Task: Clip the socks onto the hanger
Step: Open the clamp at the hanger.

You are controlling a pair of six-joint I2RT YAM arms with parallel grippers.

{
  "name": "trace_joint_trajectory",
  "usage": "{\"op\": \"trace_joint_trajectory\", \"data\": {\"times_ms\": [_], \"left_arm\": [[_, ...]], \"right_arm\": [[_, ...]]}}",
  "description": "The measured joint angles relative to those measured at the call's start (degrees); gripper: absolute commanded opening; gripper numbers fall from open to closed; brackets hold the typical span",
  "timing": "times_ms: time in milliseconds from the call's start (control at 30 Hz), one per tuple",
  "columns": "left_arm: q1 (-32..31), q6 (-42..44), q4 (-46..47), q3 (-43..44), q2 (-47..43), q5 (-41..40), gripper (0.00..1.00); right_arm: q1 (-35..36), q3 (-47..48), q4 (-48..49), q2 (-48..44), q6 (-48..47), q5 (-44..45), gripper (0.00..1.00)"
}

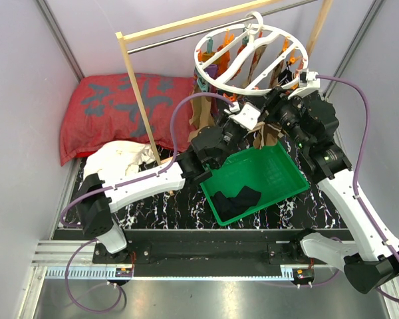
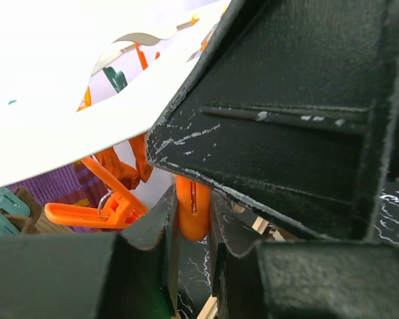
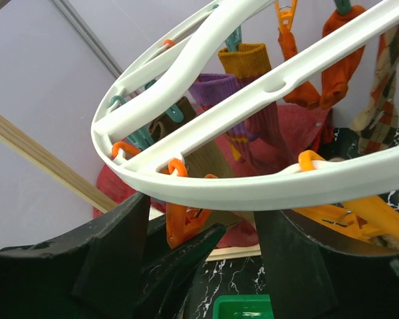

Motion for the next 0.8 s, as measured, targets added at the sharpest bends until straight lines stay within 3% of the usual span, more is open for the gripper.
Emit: {"op": "trace_joint_trajectory", "data": {"times_ms": [200, 467, 800], "left_arm": [[0.5, -4.8, -1.2, -0.4, -1.2, 2.1, 0.07], [2.8, -13.1, -3.8, -1.1, -2.9, 7.8, 0.08], [3.3, -16.9, -5.0, -1.1, -3.5, 10.4, 0.1]], "right_arm": [[-2.1, -0.3, 0.7, 0.0, 2.2, -4.2, 0.72], [-8.7, -3.4, 6.7, 0.5, 8.5, -15.2, 0.58], [-9.4, -3.5, 10.9, 1.8, 10.3, -21.3, 0.5]]}}
